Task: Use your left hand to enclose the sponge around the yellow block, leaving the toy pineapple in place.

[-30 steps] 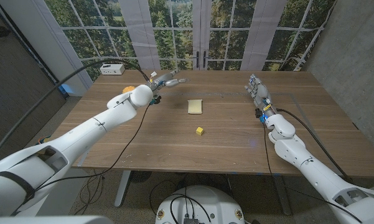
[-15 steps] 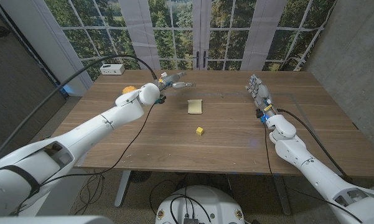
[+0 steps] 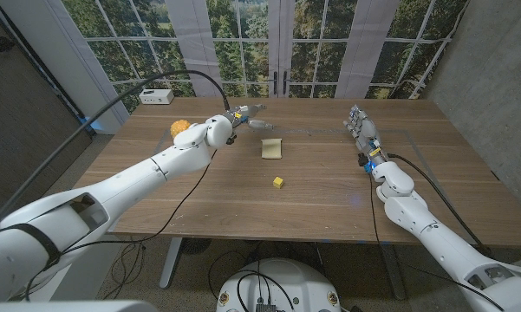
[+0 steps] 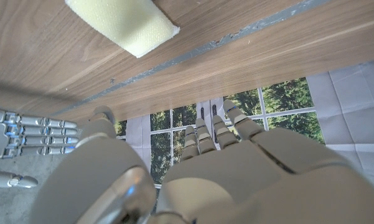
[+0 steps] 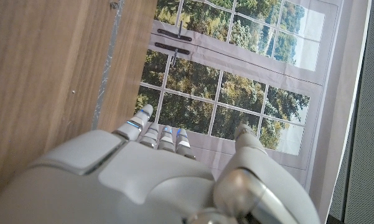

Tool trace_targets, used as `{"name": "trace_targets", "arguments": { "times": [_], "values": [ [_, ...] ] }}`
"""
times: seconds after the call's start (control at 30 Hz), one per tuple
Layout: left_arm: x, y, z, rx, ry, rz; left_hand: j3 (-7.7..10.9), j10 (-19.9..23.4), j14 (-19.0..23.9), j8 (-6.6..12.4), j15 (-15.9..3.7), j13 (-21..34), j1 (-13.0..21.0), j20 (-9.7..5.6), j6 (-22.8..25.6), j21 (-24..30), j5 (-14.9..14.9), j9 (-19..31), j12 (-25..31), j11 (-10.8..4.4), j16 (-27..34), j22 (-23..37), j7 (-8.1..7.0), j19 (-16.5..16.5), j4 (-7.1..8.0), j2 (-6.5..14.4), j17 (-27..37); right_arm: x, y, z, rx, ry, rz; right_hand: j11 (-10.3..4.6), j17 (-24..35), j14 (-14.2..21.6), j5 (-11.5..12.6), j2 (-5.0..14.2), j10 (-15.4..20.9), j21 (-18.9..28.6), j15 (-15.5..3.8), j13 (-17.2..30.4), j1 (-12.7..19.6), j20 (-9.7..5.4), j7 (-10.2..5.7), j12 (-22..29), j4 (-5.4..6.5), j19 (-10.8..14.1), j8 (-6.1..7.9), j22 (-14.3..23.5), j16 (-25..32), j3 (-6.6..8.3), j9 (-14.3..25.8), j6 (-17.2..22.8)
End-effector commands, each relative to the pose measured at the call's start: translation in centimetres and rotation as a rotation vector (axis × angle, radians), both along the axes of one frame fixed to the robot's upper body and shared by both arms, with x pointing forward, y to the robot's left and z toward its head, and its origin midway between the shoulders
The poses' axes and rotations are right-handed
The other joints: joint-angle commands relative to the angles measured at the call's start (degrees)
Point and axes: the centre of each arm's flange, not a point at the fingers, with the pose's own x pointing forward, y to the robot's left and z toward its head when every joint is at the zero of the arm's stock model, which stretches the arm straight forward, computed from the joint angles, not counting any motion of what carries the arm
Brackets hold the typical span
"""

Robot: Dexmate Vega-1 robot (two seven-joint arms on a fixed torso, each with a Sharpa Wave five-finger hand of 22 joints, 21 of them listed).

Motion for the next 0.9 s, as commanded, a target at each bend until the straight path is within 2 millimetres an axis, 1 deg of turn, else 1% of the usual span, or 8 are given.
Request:
{"name": "trace_targets", "arguments": {
  "times": [0.03, 0.07, 0.13, 0.5, 0.67, 0.8, 0.87, 0.9],
  "values": [
    [-0.5, -1.7, 0.1, 0.149, -0.005, 0.086, 0.00, 1.9, 1.7, 0.31, 0.12, 0.2, 1.6, 0.89, 1.9, 0.2, 0.4, 0.1, 0.5, 0.10, 0.6, 0.2, -0.27, 1.0, -0.83, -0.3, 0.2, -0.3, -0.3, -0.3, 0.006, 0.000, -0.002, 0.54, 0.0, -0.1, 0.3, -0.47, 0.4, -0.1, 0.22, 0.2, 0.0, 0.34, 0.06, 0.3, -0.26, 0.1, 0.20, 0.2, -0.2, -0.18, 0.2, 0.1],
    [-0.4, -1.9, 0.1, 0.165, 0.001, 0.095, -0.04, 2.3, 1.8, 0.26, 0.11, 0.2, 1.8, 1.01, 1.9, 0.2, 0.4, 0.1, 0.6, 0.33, 0.5, 0.2, -0.22, 1.0, -0.90, -0.4, 0.2, -0.3, -0.3, -0.3, 0.006, 0.000, -0.002, 0.52, 0.0, -0.1, 0.3, -0.47, 0.4, -0.1, 0.26, 0.2, -0.1, 0.33, 0.08, 0.3, -0.26, 0.1, 0.21, 0.2, -0.2, -0.18, 0.2, 0.2],
    [-0.4, -2.0, 0.2, 0.183, 0.008, 0.107, -0.10, 2.4, 2.0, 0.27, 0.11, 0.2, 2.2, 1.28, 2.2, 0.1, 0.5, 0.1, 0.5, 0.05, 0.4, 0.2, -0.20, 1.0, -1.01, -0.5, 0.2, -0.3, -0.4, -0.4, 0.007, 0.000, -0.002, 0.47, 0.0, -0.1, 0.3, -0.47, 0.4, -0.1, 0.25, 0.2, -0.1, 0.32, 0.08, 0.3, -0.26, 0.1, 0.20, 0.2, -0.2, -0.17, 0.2, 0.1],
    [-0.4, -3.4, 0.4, 0.290, 0.016, 0.156, -0.51, 4.0, 2.0, 0.24, 0.74, 0.3, 4.8, 2.63, 3.5, -0.3, 1.0, 0.1, 0.5, 0.23, -0.1, 0.2, 0.13, 0.8, -1.79, -1.5, 0.3, -0.3, -0.4, -0.8, 0.015, 0.002, -0.001, 0.61, 0.0, 0.0, 0.3, -0.45, 0.4, -0.1, 0.29, 0.2, -0.1, 0.33, 0.09, 0.3, -0.26, 0.1, 0.22, 0.2, -0.2, -0.14, 0.2, 0.3],
    [-0.4, -4.2, 0.4, 0.349, 0.031, 0.187, -0.91, 4.2, 1.8, 0.38, 1.63, 0.4, 6.3, 3.56, 4.6, -0.7, 1.5, 0.2, 0.3, 0.56, -0.4, 0.3, 0.69, 0.3, -2.04, -2.2, 0.3, -0.4, -0.5, -0.8, 0.017, 0.001, -0.001, 0.57, 0.0, 0.0, 0.3, -0.45, 0.4, -0.1, 0.43, 0.2, -0.2, 0.35, 0.05, 0.3, -0.24, 0.2, 0.21, 0.2, -0.2, -0.14, 0.2, 0.3],
    [-0.7, -4.8, -0.1, 0.382, -0.014, 0.201, -1.37, 5.0, 2.3, 0.49, 1.69, 0.5, 7.3, 4.05, 5.4, -0.8, 1.9, 0.2, 0.4, 0.34, -0.2, 0.3, 0.94, 0.3, -2.10, -2.8, 0.4, -0.4, -0.5, -1.0, 0.018, 0.003, 0.001, 0.53, 0.0, 0.1, 0.3, -0.45, 0.5, -0.1, 0.48, 0.2, -0.2, 0.37, -0.01, 0.3, -0.22, 0.2, 0.23, 0.2, -0.2, -0.16, 0.2, 0.3],
    [-0.6, -5.0, -0.2, 0.392, 0.005, 0.207, -1.76, 5.9, 3.0, 0.57, 1.42, 0.5, 8.1, 4.25, 6.1, -0.9, 2.4, 0.3, 0.6, 0.34, 0.0, 0.3, 0.95, 0.4, -2.12, -3.3, 0.4, -0.4, -0.5, -1.0, 0.020, 0.003, 0.001, 0.54, 0.0, 0.1, 0.3, -0.46, 0.5, -0.1, 0.48, 0.2, -0.2, 0.36, -0.01, 0.3, -0.21, 0.2, 0.22, 0.2, -0.2, -0.16, 0.2, 0.3],
    [-0.6, -5.1, -0.2, 0.400, 0.018, 0.210, -1.96, 6.5, 3.2, 0.59, 1.43, 0.6, 8.4, 4.26, 6.4, -0.8, 2.6, 0.3, 0.8, -0.07, 0.0, 0.4, 0.90, 0.5, -2.11, -3.4, 0.4, -0.4, -0.5, -1.0, 0.019, 0.003, 0.001, 0.52, 0.0, 0.1, 0.3, -0.46, 0.5, -0.1, 0.53, 0.2, -0.3, 0.35, 0.00, 0.3, -0.21, 0.2, 0.22, 0.2, -0.2, -0.17, 0.2, 0.3]
  ]
}}
